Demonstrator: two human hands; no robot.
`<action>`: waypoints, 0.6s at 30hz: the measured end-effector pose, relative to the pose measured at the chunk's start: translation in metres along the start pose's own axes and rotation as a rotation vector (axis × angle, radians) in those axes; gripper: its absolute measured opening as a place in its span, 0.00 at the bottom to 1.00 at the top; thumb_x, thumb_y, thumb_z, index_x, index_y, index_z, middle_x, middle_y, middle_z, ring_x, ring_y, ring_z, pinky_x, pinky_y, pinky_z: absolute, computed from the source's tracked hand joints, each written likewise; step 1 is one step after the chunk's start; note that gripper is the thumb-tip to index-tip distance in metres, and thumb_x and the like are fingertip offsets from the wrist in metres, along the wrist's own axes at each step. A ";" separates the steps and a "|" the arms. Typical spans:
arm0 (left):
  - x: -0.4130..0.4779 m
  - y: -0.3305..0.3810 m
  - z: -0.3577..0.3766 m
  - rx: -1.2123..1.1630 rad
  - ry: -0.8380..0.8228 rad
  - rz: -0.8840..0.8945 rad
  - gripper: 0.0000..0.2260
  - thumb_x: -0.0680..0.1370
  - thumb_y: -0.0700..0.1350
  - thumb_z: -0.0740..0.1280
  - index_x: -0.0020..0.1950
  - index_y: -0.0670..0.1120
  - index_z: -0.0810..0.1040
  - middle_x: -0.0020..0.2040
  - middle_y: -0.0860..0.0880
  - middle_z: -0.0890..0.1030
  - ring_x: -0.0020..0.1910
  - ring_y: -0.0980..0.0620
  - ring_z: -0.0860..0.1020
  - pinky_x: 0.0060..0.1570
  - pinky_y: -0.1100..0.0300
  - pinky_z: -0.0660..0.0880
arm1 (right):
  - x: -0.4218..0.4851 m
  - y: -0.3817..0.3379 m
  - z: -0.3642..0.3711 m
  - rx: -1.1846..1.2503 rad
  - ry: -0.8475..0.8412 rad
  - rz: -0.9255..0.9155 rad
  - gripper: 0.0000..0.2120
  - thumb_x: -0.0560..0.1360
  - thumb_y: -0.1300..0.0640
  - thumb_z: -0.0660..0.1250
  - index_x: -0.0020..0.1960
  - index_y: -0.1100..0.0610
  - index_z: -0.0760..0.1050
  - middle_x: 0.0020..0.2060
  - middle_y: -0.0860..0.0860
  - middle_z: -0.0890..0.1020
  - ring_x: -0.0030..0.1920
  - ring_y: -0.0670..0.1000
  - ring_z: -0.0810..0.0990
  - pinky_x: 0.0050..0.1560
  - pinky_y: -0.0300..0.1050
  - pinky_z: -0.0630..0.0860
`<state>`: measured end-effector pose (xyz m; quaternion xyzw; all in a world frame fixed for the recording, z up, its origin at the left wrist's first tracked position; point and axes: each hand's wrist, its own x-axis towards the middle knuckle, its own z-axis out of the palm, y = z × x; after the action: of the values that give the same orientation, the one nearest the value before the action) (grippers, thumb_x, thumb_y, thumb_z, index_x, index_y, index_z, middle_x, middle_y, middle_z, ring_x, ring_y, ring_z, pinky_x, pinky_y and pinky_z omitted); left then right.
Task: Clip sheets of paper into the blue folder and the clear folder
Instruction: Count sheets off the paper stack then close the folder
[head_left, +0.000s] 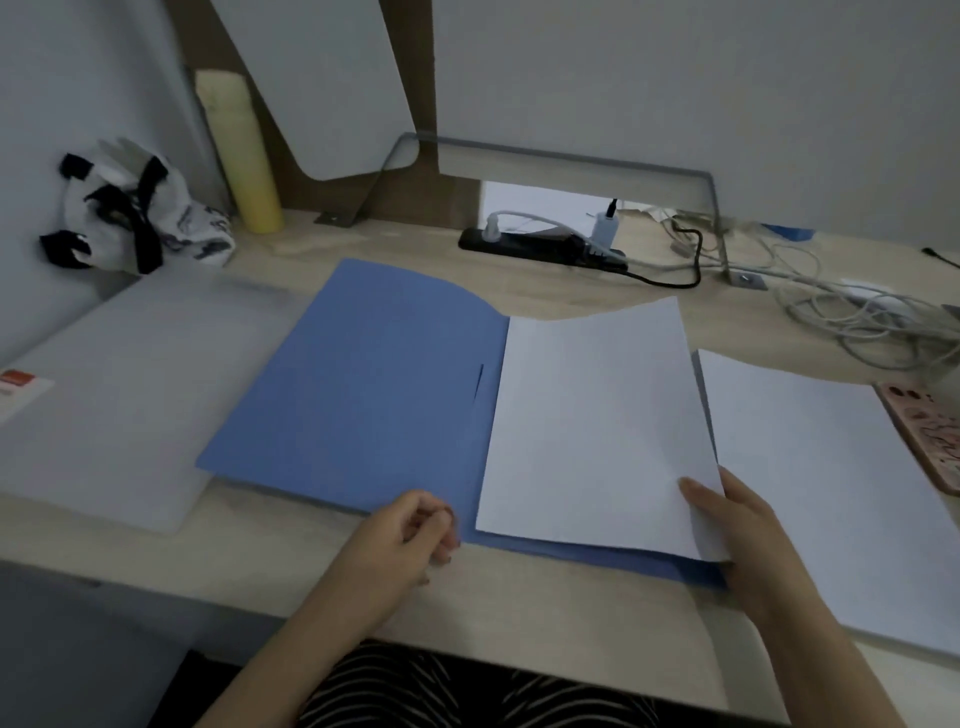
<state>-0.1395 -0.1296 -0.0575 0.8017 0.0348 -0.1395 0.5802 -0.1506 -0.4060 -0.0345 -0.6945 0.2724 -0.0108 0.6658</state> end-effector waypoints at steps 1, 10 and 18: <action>-0.004 -0.004 -0.004 0.025 0.000 -0.026 0.11 0.80 0.40 0.59 0.38 0.46 0.76 0.29 0.54 0.82 0.28 0.61 0.77 0.29 0.69 0.71 | 0.002 0.002 0.000 -0.013 -0.004 0.002 0.13 0.77 0.60 0.62 0.60 0.56 0.75 0.53 0.54 0.82 0.51 0.55 0.80 0.53 0.50 0.75; -0.023 -0.025 -0.002 0.333 0.461 0.112 0.05 0.76 0.50 0.63 0.50 0.51 0.74 0.45 0.56 0.76 0.48 0.54 0.73 0.48 0.57 0.70 | 0.013 0.013 0.004 -0.081 -0.011 0.016 0.14 0.77 0.59 0.62 0.62 0.57 0.74 0.56 0.56 0.80 0.56 0.58 0.78 0.61 0.53 0.72; 0.000 -0.016 0.019 -0.038 0.265 0.220 0.17 0.76 0.46 0.67 0.63 0.54 0.70 0.56 0.56 0.77 0.56 0.60 0.74 0.54 0.71 0.69 | 0.015 0.016 0.009 -0.092 0.002 -0.003 0.11 0.77 0.59 0.62 0.58 0.53 0.74 0.55 0.54 0.80 0.57 0.57 0.77 0.64 0.54 0.71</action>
<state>-0.1461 -0.1427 -0.0777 0.8008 0.0255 0.0323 0.5975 -0.1401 -0.4036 -0.0555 -0.7249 0.2724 0.0001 0.6328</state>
